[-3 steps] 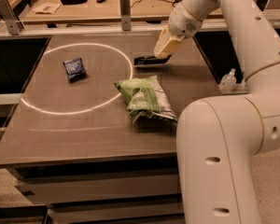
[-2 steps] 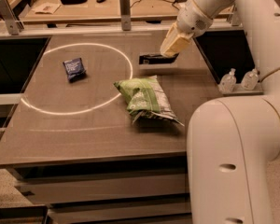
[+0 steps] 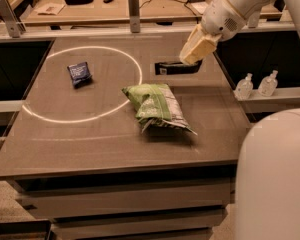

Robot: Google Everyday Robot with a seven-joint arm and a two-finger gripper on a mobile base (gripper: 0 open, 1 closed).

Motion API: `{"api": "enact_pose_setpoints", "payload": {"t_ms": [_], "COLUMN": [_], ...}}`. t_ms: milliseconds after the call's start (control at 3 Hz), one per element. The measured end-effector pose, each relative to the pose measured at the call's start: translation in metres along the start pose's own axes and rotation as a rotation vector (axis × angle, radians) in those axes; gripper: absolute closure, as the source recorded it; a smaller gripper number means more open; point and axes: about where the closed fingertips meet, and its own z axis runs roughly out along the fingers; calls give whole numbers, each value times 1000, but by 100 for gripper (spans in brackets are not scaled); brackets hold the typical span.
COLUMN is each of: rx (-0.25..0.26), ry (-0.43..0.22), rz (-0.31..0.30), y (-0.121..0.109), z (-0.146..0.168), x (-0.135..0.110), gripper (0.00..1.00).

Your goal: Move rxbar chocolate near green jalapeno chip bag

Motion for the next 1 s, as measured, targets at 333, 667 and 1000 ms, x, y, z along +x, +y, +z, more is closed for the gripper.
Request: {"api": "enact_pose_setpoints", "payload": {"t_ms": [333, 667, 1000], "rx": [-15, -75, -81], "ry": [10, 0, 1], "rz": [54, 115, 120], "y": [35, 63, 63], "z": [1, 24, 32], "x": [1, 10, 12], "gripper": [100, 100, 81]}}
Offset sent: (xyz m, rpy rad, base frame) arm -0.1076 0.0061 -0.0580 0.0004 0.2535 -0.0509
